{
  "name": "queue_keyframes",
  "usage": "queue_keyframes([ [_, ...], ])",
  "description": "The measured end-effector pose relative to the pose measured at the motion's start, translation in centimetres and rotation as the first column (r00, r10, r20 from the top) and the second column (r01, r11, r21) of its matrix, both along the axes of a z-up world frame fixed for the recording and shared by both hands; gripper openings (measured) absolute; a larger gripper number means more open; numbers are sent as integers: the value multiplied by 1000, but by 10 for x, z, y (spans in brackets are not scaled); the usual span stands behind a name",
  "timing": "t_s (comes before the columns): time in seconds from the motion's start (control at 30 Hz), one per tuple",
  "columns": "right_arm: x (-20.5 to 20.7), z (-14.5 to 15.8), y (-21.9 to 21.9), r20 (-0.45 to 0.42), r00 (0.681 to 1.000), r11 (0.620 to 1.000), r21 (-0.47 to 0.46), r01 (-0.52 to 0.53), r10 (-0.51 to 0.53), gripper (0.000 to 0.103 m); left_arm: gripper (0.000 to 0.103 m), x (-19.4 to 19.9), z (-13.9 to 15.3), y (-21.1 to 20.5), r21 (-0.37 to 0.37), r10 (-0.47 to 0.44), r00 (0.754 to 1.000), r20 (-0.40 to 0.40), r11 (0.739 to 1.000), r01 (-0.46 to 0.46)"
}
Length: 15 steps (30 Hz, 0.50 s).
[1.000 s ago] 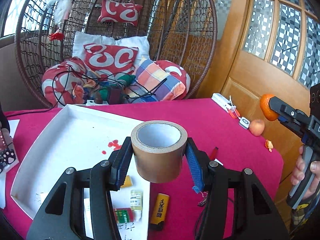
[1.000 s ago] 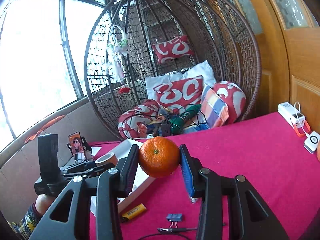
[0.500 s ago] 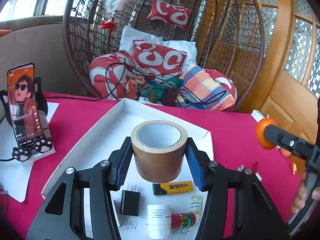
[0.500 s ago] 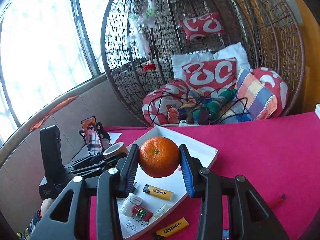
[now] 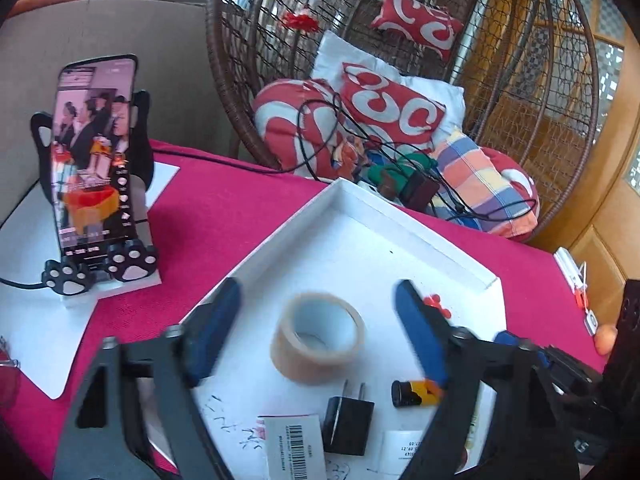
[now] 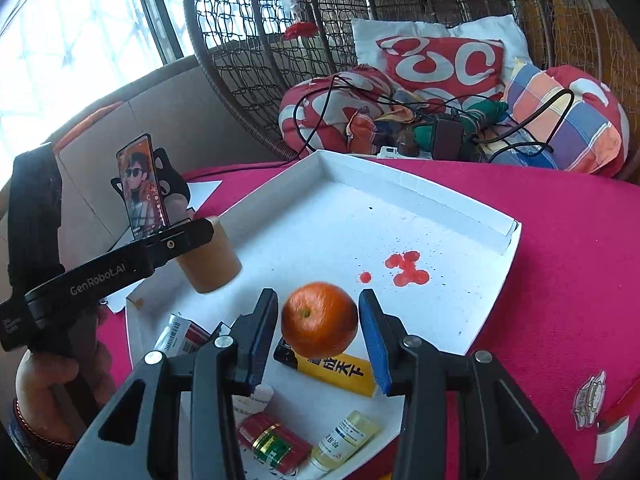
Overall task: Organize rigid objects
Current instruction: 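Carry the tape roll and orange over the tray and open both grippers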
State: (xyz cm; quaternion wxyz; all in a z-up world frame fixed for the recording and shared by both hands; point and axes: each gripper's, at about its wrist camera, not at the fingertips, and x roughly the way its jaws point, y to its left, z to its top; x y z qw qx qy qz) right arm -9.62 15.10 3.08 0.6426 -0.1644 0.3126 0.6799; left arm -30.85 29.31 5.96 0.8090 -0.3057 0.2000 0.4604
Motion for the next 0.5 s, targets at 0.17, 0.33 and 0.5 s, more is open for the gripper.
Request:
queue_keyframes([
  [0.17,13,22,-42,-55,998,989,143,49,-41,103,103,-17,3,-23,17,64,995,74,998,-65],
  [0.33,34,65,-103,-132,988,925,357,127,-84,103,103,-15,16,-52,75,25,992,124,997,-34],
  [0.5,56,109,-181,-173,970,740,627,243,-173,103,103,0,34,-77,137,-85,983,165,989,62],
])
